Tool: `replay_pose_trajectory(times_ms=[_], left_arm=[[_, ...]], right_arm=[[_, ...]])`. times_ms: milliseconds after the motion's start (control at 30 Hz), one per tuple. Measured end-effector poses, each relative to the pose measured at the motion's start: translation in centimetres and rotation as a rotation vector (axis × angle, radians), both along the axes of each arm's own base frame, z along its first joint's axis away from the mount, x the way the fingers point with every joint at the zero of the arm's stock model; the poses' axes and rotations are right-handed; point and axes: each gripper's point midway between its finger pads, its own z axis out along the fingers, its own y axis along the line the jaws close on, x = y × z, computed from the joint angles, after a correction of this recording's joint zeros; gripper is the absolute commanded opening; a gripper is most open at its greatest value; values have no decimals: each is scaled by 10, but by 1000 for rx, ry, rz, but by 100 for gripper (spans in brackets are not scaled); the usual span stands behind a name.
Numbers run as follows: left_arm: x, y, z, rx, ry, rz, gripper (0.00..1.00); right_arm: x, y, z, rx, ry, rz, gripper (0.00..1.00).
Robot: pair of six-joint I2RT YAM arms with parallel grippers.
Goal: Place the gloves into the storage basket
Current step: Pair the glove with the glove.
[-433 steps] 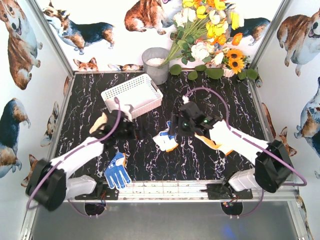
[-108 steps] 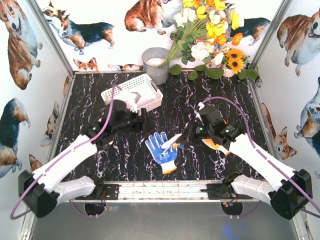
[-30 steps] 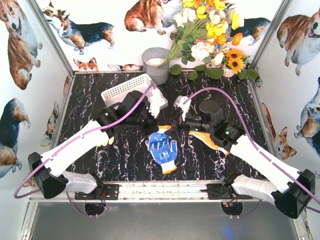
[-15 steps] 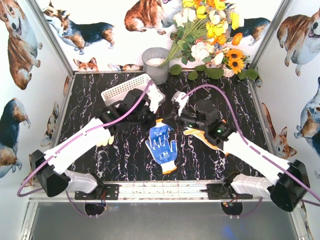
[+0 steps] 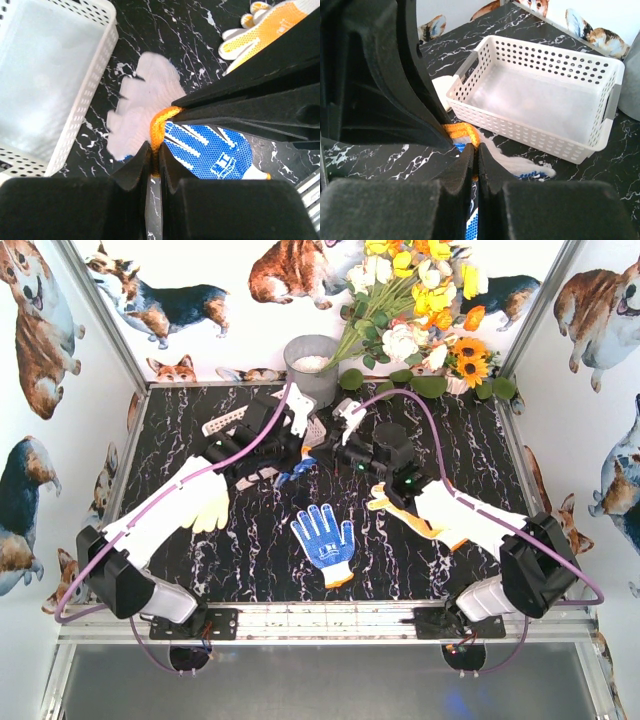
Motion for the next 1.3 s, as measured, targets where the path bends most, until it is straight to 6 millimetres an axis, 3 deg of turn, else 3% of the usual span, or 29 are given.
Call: replay_pose_trajectory(times_ms=[133, 333, 433, 867, 1100, 1300], left_arm=[[-6, -4, -22, -13, 37, -22, 0], [-41, -10, -91, -47, 210, -69, 0], [-55, -14, -107, -55, 257, -80, 0], [-92, -41, -118, -172, 353, -131, 0], [-110, -43, -124, -120, 368, -135, 0], [-133, -50, -129, -81, 396, -173, 0]], right_arm=[[-4, -2, -13, 23, 12, 14, 0], [-35, -12, -79, -45, 148, 73, 0], [-51, -15, -98, -59, 213, 105, 0], [-105, -37, -97, -34, 311, 117, 0], [-129, -46, -119, -55, 402, 107, 0], [-138, -53, -120, -62, 440, 86, 0]])
